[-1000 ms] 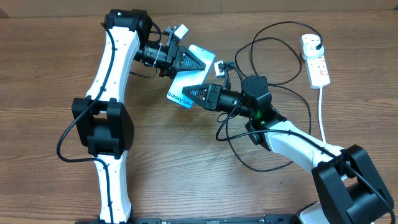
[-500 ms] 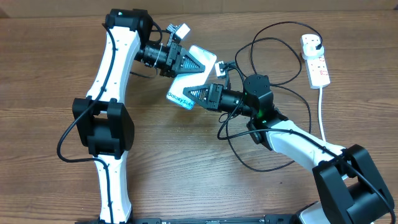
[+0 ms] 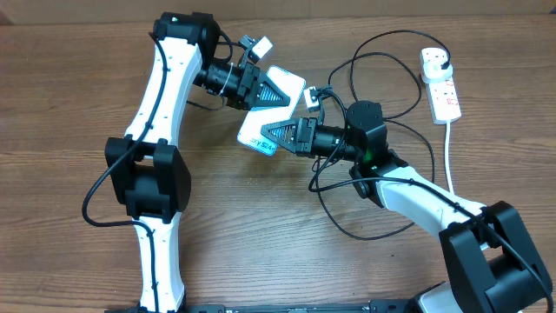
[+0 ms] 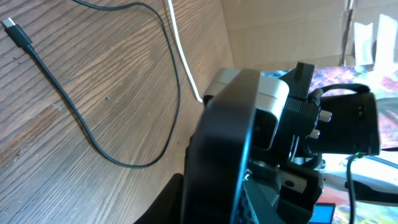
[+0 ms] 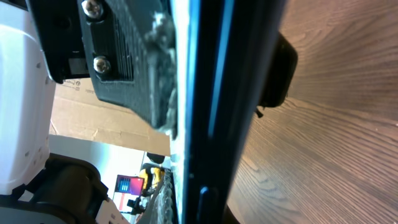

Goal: Plug charger to phone and switch on socket

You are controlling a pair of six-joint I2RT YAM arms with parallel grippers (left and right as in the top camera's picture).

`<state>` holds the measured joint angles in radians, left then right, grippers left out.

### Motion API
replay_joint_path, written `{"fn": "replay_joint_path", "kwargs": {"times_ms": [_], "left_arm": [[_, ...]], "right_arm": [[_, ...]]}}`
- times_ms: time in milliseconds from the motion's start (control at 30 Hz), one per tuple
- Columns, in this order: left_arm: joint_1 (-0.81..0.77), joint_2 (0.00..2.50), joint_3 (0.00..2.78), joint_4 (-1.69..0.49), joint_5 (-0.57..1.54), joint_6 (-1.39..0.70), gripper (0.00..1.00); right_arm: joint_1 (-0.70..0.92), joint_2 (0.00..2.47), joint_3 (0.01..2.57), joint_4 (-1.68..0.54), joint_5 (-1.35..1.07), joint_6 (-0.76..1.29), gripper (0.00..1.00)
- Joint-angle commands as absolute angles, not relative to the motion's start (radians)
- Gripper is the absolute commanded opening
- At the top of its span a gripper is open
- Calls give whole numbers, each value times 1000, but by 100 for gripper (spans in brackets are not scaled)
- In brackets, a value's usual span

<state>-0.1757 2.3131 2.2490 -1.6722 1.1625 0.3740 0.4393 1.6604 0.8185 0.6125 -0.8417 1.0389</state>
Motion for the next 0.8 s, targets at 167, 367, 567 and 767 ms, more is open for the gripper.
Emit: {"fn": "replay_joint_path", "kwargs": {"times_ms": [167, 367, 567, 767], "left_arm": [[-195, 2295, 2254, -1690, 857, 338, 4], [-183, 2295, 2254, -1690, 857, 333, 4], [-147, 2295, 2254, -1676, 857, 303, 4], [-111, 2295, 2254, -1633, 858, 220, 4]], "right_arm": [[358, 1652, 833, 566, -800, 938, 4], [339, 1652, 833, 524, -784, 938, 21], [307, 1652, 833, 506, -775, 937, 51], [296, 1652, 833, 472, -749, 925, 57]]}}
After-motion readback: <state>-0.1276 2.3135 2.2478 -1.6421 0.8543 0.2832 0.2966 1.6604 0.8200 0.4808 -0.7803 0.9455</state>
